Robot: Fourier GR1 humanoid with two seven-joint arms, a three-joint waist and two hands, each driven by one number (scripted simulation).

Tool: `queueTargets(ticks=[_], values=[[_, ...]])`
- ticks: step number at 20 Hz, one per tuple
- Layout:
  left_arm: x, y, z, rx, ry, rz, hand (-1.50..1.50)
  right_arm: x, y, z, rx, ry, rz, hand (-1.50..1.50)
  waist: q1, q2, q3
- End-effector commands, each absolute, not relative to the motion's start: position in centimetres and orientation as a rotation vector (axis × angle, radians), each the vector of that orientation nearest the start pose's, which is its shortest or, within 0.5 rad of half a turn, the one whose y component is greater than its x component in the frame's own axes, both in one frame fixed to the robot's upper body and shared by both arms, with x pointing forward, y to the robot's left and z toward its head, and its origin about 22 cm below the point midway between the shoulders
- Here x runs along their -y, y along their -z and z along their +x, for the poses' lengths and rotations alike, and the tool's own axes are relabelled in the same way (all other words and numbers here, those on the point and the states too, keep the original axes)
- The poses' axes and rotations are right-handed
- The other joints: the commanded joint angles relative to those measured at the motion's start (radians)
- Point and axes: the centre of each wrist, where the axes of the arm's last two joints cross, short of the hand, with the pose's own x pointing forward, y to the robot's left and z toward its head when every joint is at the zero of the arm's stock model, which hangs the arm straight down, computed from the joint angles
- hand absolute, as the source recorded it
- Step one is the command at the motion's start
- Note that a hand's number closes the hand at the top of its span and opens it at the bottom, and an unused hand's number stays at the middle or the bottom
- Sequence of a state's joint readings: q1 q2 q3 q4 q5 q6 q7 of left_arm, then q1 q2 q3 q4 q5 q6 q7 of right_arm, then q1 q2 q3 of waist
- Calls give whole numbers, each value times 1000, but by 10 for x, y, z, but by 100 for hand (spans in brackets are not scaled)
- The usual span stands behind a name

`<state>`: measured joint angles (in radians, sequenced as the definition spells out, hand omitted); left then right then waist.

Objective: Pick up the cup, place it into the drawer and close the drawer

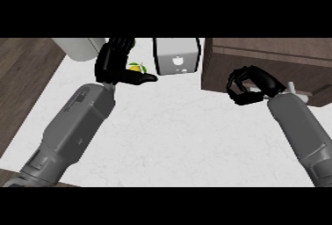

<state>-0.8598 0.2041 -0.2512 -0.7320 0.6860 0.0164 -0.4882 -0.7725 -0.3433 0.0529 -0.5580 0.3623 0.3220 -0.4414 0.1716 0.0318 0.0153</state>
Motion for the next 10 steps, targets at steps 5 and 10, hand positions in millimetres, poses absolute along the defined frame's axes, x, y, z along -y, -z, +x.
queueTargets(ticks=[5,10], values=[[-167,-63,413,1882,-30,-451,-150,315,-124,438,1631,-824,-298,150,47,20,-13],[-167,-57,409,1879,-19,-467,-150,323,-121,434,1628,-799,-261,150,54,21,-12]])
